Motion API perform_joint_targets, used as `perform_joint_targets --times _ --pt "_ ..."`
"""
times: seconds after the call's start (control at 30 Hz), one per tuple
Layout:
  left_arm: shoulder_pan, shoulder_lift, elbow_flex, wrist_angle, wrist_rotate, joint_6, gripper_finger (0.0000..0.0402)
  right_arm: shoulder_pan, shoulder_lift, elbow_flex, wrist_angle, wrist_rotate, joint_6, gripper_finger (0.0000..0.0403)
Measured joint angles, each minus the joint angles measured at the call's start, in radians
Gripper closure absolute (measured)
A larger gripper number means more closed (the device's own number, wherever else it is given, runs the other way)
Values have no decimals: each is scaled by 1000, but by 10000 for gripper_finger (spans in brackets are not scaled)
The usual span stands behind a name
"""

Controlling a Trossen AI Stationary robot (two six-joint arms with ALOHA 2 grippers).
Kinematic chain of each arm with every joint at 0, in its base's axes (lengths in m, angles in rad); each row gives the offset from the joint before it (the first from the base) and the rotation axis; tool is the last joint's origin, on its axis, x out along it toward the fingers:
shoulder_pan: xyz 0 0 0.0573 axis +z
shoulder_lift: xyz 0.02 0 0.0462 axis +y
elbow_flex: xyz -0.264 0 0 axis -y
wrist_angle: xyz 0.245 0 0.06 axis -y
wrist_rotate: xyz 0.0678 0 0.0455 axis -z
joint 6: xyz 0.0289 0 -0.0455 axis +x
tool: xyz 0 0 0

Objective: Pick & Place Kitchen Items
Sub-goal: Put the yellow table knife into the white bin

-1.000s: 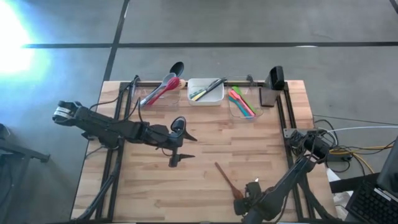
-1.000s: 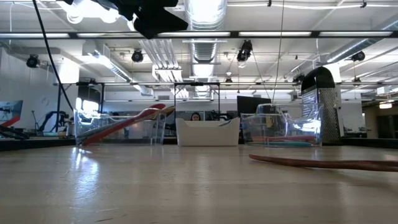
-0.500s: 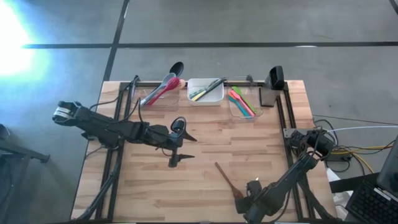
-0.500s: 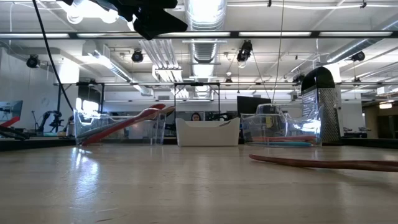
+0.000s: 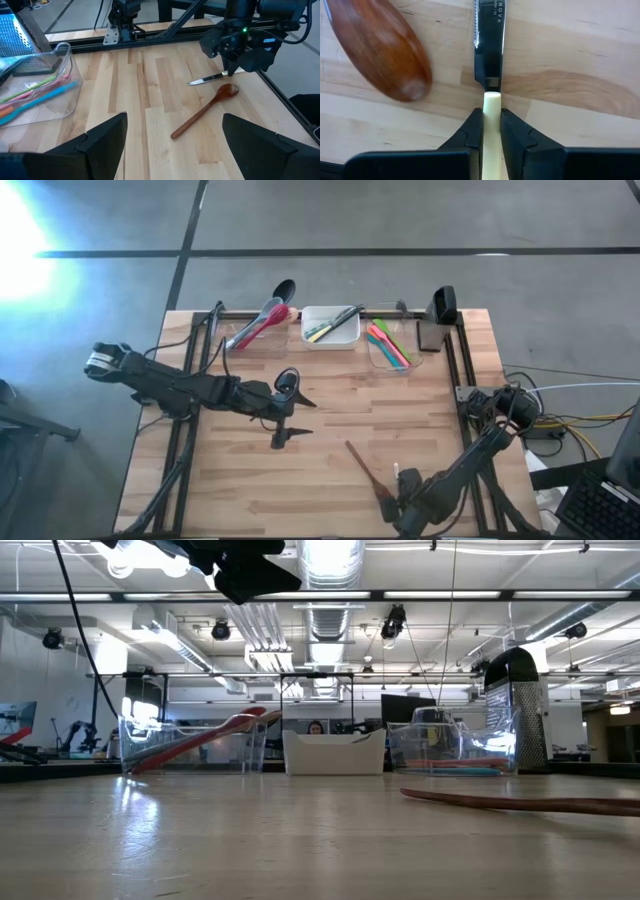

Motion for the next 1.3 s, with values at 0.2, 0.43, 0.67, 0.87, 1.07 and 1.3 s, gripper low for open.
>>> perform_joint_targets --times 0.2,0.43,0.67,0.87,1.07,1.3 --pt "0 0 0 0 0 3 74 2 -16 7 -17 15 -26 373" --pt "0 0 0 0 0 3 74 26 -66 -2 -101 99 -14 374" --pt "0 0 0 0 1 2 74 52 -107 -5 -143 189 18 374" --pt "0 0 -2 -2 1 -4 74 52 -109 15 -157 244 -4 374" --pt "0 0 -2 -1 1 -7 74 64 -111 104 -323 354 -24 374" --pt "0 0 -2 1 1 -9 74 80 -113 217 -565 540 -24 374"
